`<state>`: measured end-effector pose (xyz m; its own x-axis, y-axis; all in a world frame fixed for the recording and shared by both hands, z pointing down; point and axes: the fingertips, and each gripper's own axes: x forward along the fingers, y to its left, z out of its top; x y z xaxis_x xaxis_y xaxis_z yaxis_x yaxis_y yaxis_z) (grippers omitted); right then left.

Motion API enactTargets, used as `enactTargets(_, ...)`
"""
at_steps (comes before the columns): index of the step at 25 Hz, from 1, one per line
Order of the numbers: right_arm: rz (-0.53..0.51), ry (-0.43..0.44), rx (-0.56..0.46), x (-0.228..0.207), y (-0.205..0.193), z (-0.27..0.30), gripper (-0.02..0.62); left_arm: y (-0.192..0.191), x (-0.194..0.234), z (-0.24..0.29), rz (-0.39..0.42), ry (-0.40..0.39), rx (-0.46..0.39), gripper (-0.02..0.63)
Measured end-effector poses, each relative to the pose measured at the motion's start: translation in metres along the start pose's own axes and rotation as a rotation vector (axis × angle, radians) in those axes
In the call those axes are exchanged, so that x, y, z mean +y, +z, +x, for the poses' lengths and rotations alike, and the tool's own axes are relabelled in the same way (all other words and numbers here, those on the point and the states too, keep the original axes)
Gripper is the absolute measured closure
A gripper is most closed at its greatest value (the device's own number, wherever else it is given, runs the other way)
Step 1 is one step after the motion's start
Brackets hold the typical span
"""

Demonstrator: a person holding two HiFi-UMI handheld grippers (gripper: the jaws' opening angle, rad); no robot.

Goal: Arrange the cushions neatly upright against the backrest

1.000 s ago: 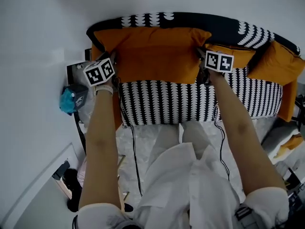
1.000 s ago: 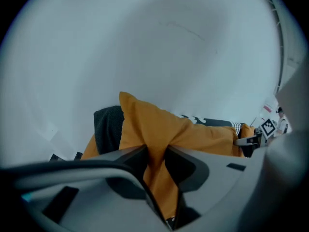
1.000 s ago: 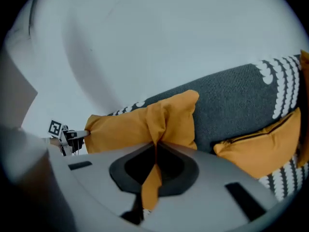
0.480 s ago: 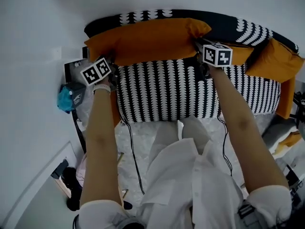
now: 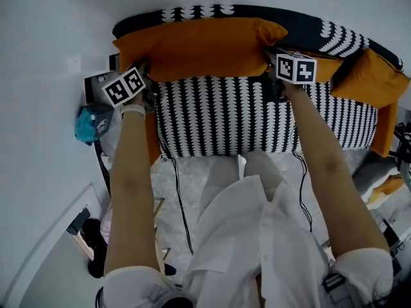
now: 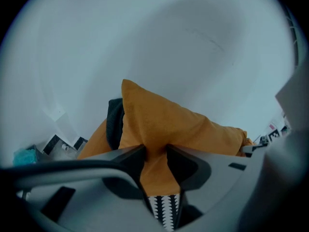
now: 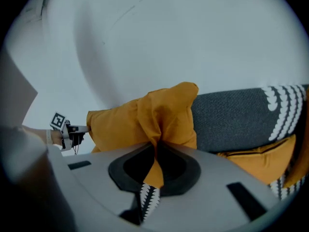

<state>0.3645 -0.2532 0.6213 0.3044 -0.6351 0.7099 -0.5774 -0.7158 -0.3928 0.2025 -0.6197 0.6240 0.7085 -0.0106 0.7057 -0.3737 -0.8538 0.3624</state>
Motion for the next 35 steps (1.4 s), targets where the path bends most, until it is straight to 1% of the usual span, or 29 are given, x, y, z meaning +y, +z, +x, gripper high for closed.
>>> enactTargets(2,0.053,0.019,0.008,0.000,-0.004,0.006,0.552,-0.003,0.004,0.003,-0.023,-0.013,0.004,0.440)
enactTargets(4,0.074,0.017,0.005,-0.001,0.000,0.009,0.518,0.000,0.006,0.005,-0.029,-0.017,0.004,0.428)
enactTargets(6,0.070,0.000,0.007,-0.004,0.005,0.007,0.475,0.004,0.004,0.003,-0.020,-0.012,-0.006,0.385)
enactTargets(8,0.067,-0.011,0.012,-0.004,0.007,0.002,0.447,0.008,0.000,-0.004,-0.028,-0.017,-0.039,0.314)
enactTargets(9,0.066,-0.012,0.014,-0.004,0.007,0.000,0.434,0.011,-0.003,-0.008,-0.036,-0.023,-0.058,0.300)
enactTargets(12,0.060,-0.005,0.020,0.001,0.008,-0.009,0.405,0.019,-0.013,-0.022,-0.044,-0.037,-0.093,0.291)
enactTargets(15,0.034,-0.008,0.009,0.006,0.013,-0.026,0.405,0.025,-0.032,-0.040,-0.023,-0.057,-0.109,0.291)
enactTargets(17,0.018,-0.007,-0.005,0.009,0.018,-0.041,0.405,0.028,-0.049,-0.055,-0.028,-0.090,-0.129,0.293)
enactTargets(21,0.009,0.025,-0.052,0.024,0.025,-0.082,0.405,0.025,-0.091,-0.096,-0.072,-0.179,-0.179,0.298)
enactTargets(25,-0.051,0.091,-0.091,0.045,0.021,-0.133,0.408,0.011,-0.140,-0.149,-0.047,-0.254,-0.227,0.359)
enactTargets(27,-0.081,0.139,-0.100,0.052,0.013,-0.158,0.419,-0.001,-0.171,-0.174,-0.037,-0.295,-0.248,0.384)
enactTargets(30,-0.119,0.206,-0.114,0.059,-0.007,-0.195,0.437,-0.029,-0.216,-0.212,-0.021,-0.321,-0.283,0.404)
enactTargets(32,-0.140,0.240,-0.123,0.061,-0.024,-0.220,0.461,-0.049,-0.248,-0.237,-0.017,-0.341,-0.312,0.431)
enactTargets(35,-0.133,0.290,-0.156,0.063,-0.047,-0.261,0.473,-0.081,-0.295,-0.271,0.022,-0.376,-0.340,0.454)
